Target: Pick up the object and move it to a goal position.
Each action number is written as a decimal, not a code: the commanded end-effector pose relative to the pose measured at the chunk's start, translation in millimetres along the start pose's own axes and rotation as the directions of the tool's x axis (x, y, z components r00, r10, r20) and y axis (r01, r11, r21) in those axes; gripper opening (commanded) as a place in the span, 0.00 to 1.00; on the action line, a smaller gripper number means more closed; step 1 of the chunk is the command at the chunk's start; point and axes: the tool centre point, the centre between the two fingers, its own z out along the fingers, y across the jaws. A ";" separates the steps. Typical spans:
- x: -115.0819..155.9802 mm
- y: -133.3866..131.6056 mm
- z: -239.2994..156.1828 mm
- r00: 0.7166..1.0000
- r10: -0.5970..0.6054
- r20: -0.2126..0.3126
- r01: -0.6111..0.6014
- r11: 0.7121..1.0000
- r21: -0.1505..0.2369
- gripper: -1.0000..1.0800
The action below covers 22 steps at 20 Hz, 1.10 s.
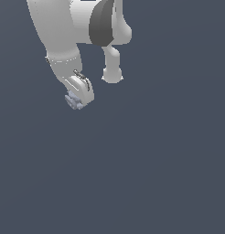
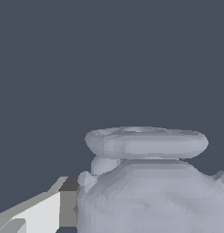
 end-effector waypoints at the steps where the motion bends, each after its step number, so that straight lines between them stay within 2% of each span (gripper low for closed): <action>1: 6.4 8.9 -27.1 1.000 0.000 0.001 0.000 1.000 -0.001 0.00; 12: 34.5 38.8 -130.7 1.000 -0.002 0.000 0.002 1.000 -0.001 0.00; 22: 49.0 50.8 -176.1 1.000 -0.003 0.000 0.003 1.000 -0.001 0.00</action>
